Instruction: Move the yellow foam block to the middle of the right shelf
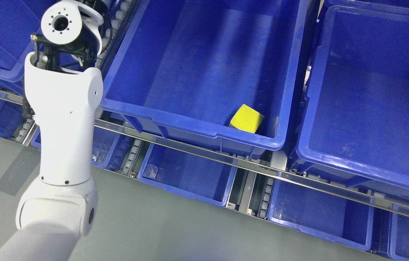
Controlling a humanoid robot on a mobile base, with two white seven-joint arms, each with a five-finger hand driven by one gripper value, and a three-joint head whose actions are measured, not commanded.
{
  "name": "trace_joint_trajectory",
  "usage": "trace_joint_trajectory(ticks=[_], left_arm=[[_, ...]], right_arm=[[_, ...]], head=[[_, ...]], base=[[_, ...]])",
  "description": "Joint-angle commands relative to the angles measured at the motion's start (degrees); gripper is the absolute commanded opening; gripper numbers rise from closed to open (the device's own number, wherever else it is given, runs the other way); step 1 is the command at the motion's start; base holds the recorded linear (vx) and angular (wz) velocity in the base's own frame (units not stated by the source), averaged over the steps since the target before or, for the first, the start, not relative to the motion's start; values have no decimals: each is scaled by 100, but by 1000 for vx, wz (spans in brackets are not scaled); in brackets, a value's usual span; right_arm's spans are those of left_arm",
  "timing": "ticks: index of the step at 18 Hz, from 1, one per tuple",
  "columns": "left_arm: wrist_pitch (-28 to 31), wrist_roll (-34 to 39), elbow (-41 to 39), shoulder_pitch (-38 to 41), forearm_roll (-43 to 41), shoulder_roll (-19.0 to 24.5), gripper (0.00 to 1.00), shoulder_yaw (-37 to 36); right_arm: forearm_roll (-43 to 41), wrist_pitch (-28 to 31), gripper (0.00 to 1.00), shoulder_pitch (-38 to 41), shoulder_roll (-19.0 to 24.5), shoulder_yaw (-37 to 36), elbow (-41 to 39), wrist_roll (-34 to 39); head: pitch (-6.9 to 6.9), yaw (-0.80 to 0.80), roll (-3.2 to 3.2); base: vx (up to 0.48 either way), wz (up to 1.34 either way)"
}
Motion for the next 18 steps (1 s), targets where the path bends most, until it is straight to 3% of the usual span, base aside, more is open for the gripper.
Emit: trace_joint_trajectory(ticks=[1, 6, 18], left_arm=[[66, 304, -304, 818, 245, 100, 100, -436], [93, 200, -823, 996, 245, 100, 100, -507], [93, 67, -868, 987, 245, 100, 100, -270]], right_arm=[[18, 2, 100, 9, -100, 1, -100, -2], [18, 2, 100, 9, -100, 1, -100, -2], [18, 2, 100, 9, -100, 1, -100, -2]], head=[[0, 0, 0], [0, 0, 0], [0, 0, 0]], base=[[0, 0], [4, -11], [0, 0]])
